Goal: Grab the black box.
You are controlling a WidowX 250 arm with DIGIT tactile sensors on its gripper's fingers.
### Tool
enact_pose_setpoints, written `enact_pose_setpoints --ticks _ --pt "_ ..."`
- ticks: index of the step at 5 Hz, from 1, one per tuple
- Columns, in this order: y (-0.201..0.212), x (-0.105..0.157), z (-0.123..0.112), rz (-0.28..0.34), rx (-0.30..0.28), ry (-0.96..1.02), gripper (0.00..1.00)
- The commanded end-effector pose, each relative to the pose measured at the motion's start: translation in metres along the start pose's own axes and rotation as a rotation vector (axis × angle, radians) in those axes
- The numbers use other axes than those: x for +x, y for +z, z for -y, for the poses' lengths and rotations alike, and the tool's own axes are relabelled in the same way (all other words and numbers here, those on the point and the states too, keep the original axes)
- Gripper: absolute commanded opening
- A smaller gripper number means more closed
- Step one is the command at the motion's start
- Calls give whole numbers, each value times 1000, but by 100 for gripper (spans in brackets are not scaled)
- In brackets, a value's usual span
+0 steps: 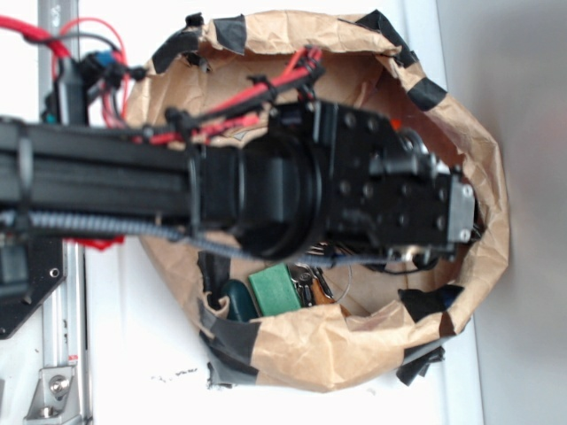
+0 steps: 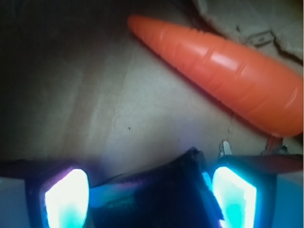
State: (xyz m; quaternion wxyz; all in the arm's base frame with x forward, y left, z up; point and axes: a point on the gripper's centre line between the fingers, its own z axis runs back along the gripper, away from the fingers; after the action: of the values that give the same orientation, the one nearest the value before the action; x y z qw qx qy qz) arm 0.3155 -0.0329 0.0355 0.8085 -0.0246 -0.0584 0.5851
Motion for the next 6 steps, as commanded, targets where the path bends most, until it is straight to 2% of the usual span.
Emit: enact_pose_setpoints --ticks 1,2,3,4,5,6 --pt "38 -3 -27 -5 -52 -81 0" --pt "73 26 -45 117 -66 -121 0" --pt "106 53 -52 217 -81 -130 0" --pt "114 48 -47 130 -98 -37 100" --pt "116 30 -43 119 -57 -102 100" --pt "114 29 -39 119 -9 -356 100"
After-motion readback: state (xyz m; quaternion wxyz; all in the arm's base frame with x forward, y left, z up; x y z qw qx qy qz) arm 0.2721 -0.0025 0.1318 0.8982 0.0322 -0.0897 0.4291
